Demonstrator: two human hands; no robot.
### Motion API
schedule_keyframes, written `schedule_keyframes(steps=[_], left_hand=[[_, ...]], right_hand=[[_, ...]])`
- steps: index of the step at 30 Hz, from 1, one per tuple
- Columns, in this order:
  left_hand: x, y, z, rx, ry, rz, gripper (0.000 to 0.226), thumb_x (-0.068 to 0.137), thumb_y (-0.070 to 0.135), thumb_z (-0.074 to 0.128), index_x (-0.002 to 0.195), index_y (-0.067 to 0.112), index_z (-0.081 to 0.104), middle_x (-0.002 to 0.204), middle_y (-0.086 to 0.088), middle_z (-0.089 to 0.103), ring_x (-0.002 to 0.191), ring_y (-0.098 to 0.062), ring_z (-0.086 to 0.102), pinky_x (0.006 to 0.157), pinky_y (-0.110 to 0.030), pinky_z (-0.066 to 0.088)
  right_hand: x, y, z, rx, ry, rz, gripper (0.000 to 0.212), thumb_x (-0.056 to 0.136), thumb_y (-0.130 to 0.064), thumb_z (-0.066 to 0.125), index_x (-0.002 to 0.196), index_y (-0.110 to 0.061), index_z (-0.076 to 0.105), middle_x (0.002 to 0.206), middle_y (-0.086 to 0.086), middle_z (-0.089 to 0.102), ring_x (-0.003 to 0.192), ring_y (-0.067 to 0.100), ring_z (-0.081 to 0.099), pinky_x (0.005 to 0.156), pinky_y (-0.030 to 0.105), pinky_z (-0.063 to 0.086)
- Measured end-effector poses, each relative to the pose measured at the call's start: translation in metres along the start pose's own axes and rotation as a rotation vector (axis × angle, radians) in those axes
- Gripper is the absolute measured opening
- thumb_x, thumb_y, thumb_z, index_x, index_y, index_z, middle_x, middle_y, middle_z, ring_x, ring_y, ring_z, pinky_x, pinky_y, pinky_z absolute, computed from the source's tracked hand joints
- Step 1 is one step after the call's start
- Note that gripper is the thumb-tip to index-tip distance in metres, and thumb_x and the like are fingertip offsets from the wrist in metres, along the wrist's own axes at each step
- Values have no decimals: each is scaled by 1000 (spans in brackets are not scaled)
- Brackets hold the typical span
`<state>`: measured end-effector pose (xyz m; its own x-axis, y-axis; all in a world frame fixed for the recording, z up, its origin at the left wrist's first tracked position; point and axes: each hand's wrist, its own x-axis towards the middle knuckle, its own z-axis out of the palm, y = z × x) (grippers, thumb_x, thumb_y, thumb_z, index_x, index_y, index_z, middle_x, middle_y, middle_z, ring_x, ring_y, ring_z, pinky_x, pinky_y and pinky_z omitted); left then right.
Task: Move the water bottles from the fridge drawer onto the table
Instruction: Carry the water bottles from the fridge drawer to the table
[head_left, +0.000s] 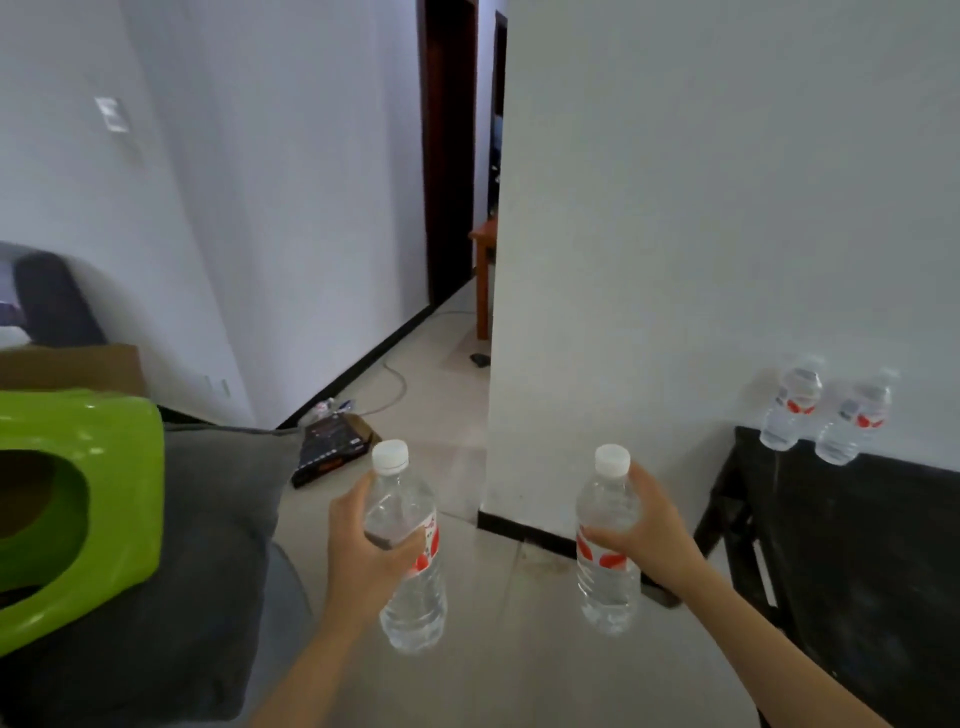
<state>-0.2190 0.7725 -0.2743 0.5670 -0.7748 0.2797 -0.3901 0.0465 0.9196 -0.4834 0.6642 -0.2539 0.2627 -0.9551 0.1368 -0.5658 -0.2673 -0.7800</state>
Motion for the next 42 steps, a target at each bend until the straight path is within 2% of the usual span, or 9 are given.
schedule_keyframes(steps=[6,10,12,15,21,24,27,31,42], left_hand=[[82,-24,16,95,24,-13,81,66,8,80,135,12,39,126,-4,44,111,-9,38,83,-14,32],[150,-39,41,103,-40,-7,79,67,8,80,135,15,40,116,1,39,105,-12,41,85,-23,36],[190,-47,65,107,-97,28,80,65,6,80,134,18,41,113,-1,41,98,-14,45,75,-18,38],[254,-48,102,67,-202,80,81,62,2,80,130,23,43,108,-2,42,77,-5,47,62,-8,35],[334,-38,192,-12,-488,193,84,60,1,81,131,24,43,105,-1,41,64,-7,50,56,-14,41],[338,-41,242,-51,-652,188,82,55,19,83,129,21,48,110,-3,48,73,-2,53,64,-20,44],[325,-48,300,-88,-831,145,80,45,45,72,120,23,53,104,-9,60,88,-16,62,67,-18,48],[285,-31,370,-140,-1025,169,75,45,43,72,116,22,57,98,-11,61,92,-19,63,78,-31,52],[186,81,543,-290,-1183,258,72,39,35,73,104,47,44,106,14,49,97,0,52,84,-19,42]], right_hand=[[91,2,30,21,-5,9,81,60,-31,82,130,-28,41,116,-2,53,105,18,54,91,39,49],[144,6,48,15,9,35,70,60,-38,78,122,-34,45,110,-4,57,102,17,57,88,39,50],[170,12,54,-16,34,64,66,61,-36,79,119,-33,46,108,-2,59,100,17,58,88,40,50],[207,16,50,24,160,159,62,58,-37,80,112,-32,49,105,-2,60,98,17,58,88,41,50],[226,30,16,50,435,402,60,62,-27,82,113,-28,51,105,-3,58,99,16,58,86,31,49],[210,46,-7,-31,519,524,61,63,-32,81,114,-29,48,109,-5,55,101,13,56,90,35,49],[184,62,-32,-68,602,660,78,66,-23,81,131,-26,39,114,-8,47,105,10,50,88,28,46],[155,93,-66,-117,718,757,82,67,-16,81,136,-19,36,114,-7,44,104,8,44,88,26,42],[129,207,-200,-78,886,713,67,69,-17,79,125,-27,43,104,-8,49,95,9,52,88,28,46]])
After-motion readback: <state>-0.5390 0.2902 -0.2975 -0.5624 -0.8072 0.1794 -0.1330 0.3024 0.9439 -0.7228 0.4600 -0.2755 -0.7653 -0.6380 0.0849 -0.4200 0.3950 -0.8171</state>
